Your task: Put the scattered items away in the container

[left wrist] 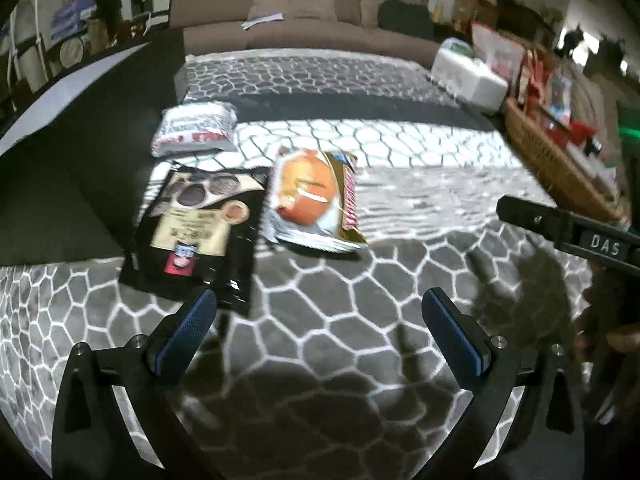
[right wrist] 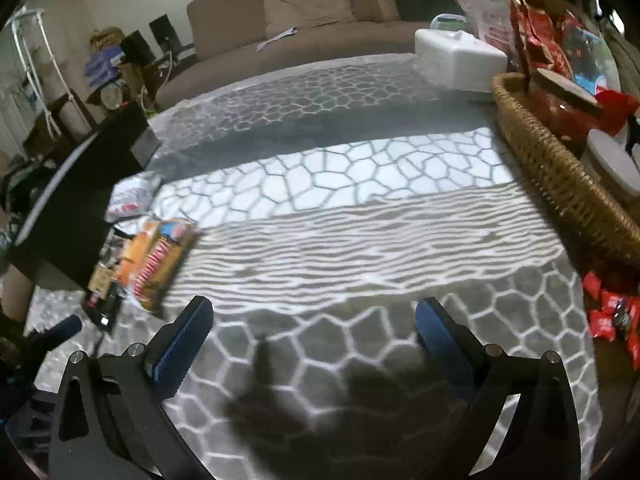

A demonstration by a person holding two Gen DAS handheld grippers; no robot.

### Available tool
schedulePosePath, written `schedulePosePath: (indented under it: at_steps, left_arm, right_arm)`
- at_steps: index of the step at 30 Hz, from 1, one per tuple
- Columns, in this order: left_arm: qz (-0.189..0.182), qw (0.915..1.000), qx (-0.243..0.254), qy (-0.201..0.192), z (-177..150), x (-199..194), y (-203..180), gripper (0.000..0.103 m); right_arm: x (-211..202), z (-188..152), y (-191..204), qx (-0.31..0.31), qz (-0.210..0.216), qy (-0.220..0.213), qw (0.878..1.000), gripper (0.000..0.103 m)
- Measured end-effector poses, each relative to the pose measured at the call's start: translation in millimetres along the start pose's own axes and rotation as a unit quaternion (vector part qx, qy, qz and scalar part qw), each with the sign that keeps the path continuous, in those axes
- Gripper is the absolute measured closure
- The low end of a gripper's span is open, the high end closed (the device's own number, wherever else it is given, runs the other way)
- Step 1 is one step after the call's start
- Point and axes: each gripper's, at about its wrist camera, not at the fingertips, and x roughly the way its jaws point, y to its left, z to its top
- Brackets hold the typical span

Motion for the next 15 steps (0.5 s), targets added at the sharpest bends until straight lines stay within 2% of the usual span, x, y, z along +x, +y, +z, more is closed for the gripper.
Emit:
schedulePosePath:
  at_steps: [6, 9, 15]
  left_arm:
    - [0.023, 0.9987, -0.045, 0.000, -1.5, 14.7, -7.9, 0.000]
    - [0.046, 0.9980, -0.043, -0.005, 4.2, 24.3, -14.0, 0.000]
    - [0.067, 0.9971, -0.037, -0.001, 11.1, 42.7, -21.0, 0.000]
  right_arm:
    - [9.4, -9.5, -5.6, -0.023, -0.006, -0.001, 1.000, 0.000]
    - [14.7, -13.0, -9.9, -0.023, -0.010, 0.002, 1.000, 0.000]
    - [27.4, -17.7, -13.7, -0.022, -0.020, 0.004, 1.000, 0.000]
